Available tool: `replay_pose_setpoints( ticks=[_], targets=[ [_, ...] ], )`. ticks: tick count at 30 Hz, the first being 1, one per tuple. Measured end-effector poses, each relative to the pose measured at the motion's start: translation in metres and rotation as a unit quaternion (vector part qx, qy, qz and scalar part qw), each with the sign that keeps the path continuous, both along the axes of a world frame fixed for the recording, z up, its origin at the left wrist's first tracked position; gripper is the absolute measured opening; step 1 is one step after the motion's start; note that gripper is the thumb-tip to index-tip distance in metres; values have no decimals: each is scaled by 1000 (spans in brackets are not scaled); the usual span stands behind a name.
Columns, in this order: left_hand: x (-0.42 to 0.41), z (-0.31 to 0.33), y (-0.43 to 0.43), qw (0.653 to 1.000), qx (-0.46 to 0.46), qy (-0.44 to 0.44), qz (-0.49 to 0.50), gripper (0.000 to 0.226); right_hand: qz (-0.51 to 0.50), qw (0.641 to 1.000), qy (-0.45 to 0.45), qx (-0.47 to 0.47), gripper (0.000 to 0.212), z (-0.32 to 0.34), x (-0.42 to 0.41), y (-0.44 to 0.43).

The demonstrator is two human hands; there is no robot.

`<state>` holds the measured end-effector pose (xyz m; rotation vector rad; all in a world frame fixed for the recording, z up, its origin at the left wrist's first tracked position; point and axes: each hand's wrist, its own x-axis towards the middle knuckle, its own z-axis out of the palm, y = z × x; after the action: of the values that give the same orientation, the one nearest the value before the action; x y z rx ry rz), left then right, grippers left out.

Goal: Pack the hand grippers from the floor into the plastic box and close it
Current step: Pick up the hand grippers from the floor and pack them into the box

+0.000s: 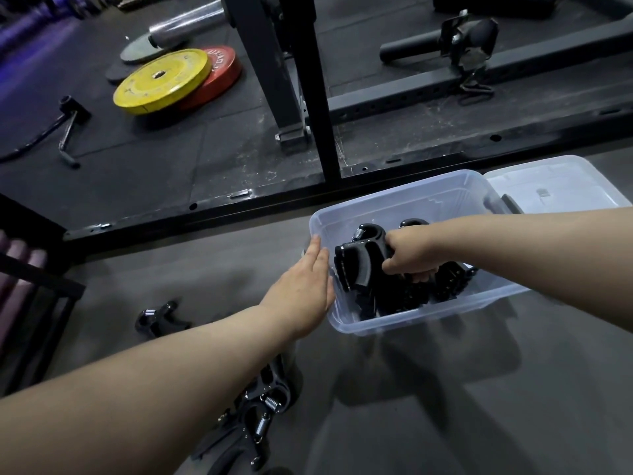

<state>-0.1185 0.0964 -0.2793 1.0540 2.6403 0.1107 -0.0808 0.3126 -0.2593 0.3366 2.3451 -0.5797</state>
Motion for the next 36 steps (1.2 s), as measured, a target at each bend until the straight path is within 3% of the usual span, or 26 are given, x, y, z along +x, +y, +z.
replay_pose_setpoints(
  ticks=[8,16,27,36],
  targets=[
    [-2,-3,-2,1000,7,-7,6,60,15,1000,13,13,31,3,2,-2],
    [-2,-3,-3,1000,11,-9,2,60,-33,998,44,23,30,-4,-2,-9],
    [-2,-2,-4,1000,14,-13,-4,60,20,996,68,62,22,0,-1,-5],
    [-4,-5,-5,999,16,-29,1,62,-1,998,59,28,25,4,1,-6]
  ],
)
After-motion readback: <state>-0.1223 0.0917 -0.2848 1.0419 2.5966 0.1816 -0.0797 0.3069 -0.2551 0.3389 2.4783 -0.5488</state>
